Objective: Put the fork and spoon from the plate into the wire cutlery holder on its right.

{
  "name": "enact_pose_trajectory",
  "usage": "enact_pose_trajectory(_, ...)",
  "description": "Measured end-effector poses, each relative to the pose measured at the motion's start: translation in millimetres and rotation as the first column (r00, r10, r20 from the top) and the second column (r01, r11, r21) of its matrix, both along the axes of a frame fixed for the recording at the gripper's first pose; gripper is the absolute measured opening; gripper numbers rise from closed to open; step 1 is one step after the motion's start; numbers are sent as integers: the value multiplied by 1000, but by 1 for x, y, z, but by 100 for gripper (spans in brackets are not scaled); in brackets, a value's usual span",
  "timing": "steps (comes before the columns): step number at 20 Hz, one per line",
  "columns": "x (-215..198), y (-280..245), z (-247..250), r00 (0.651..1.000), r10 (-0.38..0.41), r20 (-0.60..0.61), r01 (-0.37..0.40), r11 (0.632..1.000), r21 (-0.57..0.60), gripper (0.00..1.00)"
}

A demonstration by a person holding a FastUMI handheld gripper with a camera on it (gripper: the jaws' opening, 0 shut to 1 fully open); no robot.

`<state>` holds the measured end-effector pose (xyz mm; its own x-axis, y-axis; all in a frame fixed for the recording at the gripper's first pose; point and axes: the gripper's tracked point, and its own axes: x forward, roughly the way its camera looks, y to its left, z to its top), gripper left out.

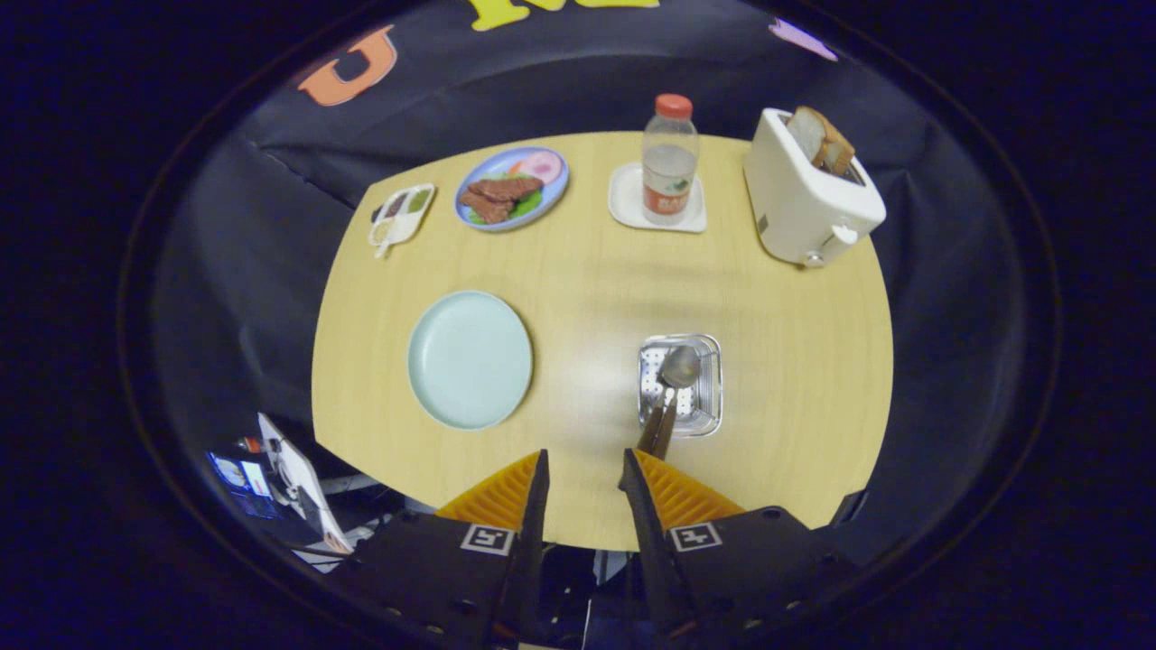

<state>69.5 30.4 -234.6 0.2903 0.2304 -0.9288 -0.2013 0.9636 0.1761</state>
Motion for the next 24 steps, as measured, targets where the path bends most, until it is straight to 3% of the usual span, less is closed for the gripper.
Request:
enact_pose_trajectory(3,-7,23,30,972,-9,235,8,1000,7,54)
enact_pose_trajectory(5,-16,35,65,920,-22,391,15,1000,20,59)
enact_pose_trajectory(6,-23,42,80,889,-22,458,10,1000,27,70)
enact_pose_trajectory(9,-40,55,119,800,-24,600,21,1000,13,85)
enact_pose_trajectory(11,-46,65,151,705,-33,709,24,999,23,88)
enact_pose_trajectory(14,-64,81,207,481,-27,876,-14,999,39,97)
enact_pose_trajectory(16,-85,78,226,380,-68,923,9,997,70,96)
enact_pose_trajectory(20,-112,78,243,302,-149,942,16,988,151,96)
enact_pose_trajectory(24,-110,68,245,289,-146,946,47,989,138,96)
